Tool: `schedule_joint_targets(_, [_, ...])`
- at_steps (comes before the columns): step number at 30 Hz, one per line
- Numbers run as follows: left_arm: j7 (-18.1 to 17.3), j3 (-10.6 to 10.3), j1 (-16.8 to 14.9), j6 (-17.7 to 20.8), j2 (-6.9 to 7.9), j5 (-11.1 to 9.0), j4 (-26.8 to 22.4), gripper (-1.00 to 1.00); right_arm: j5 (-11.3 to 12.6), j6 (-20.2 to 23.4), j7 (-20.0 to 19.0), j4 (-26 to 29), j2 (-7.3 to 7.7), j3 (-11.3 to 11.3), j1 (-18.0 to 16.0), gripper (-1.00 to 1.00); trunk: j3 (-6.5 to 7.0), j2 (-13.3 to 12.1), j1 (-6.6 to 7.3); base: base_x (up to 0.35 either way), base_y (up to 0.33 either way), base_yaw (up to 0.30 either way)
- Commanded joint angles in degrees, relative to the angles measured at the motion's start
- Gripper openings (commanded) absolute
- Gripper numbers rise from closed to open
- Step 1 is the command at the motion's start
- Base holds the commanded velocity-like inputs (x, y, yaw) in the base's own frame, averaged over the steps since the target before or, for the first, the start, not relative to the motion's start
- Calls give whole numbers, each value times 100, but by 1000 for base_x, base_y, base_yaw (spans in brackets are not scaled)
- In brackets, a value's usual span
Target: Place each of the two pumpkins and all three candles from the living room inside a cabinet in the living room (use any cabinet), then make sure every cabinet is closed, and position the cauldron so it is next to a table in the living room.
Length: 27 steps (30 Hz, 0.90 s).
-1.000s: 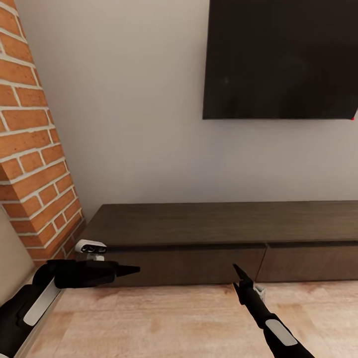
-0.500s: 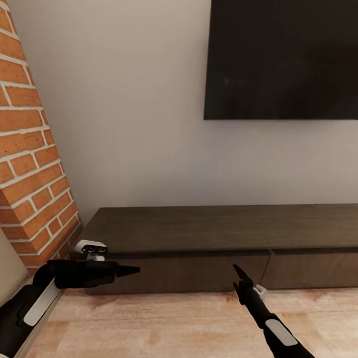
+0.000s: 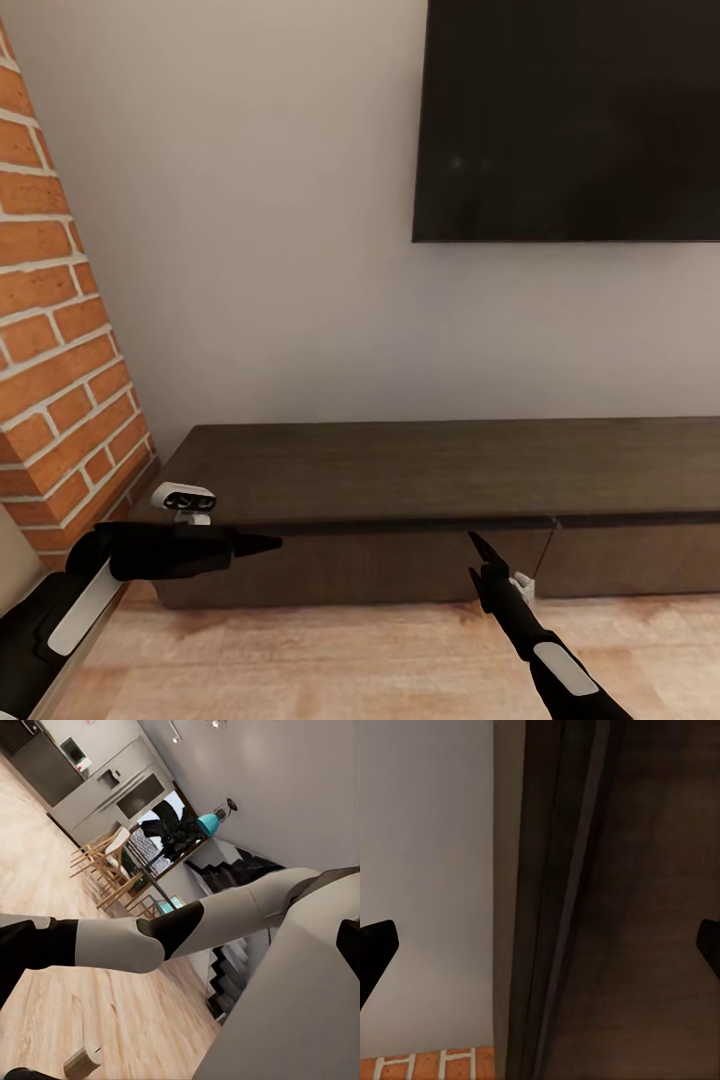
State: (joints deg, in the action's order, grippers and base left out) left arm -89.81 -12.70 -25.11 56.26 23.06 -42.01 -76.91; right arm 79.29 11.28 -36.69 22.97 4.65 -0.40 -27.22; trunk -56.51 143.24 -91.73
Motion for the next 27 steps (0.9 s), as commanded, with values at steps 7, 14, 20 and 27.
schedule_joint_targets(7, [-19, -13, -9, 61, 6, -3, 1, 100, 60, -47, -7, -3, 1, 3, -3, 100, -5, 2, 1, 98, -48, 0])
schedule_joint_targets(14, [-19, -13, -5, 59, 0, -6, 1, 100, 60, -91, 52, -10, 2, 5, -3, 100, -5, 2, 1, 70, -31, 0])
schedule_joint_targets(20, [-19, -13, -5, 53, -15, -1, 1, 100, 68, -99, 183, -27, 1, 2, -3, 100, -5, 2, 1, 134, -2, 0])
schedule_joint_targets(27, [-19, -13, -7, 53, -12, -2, 1, 100, 69, -100, 228, -37, 1, 3, -3, 100, -5, 2, 1, 71, 0, 0])
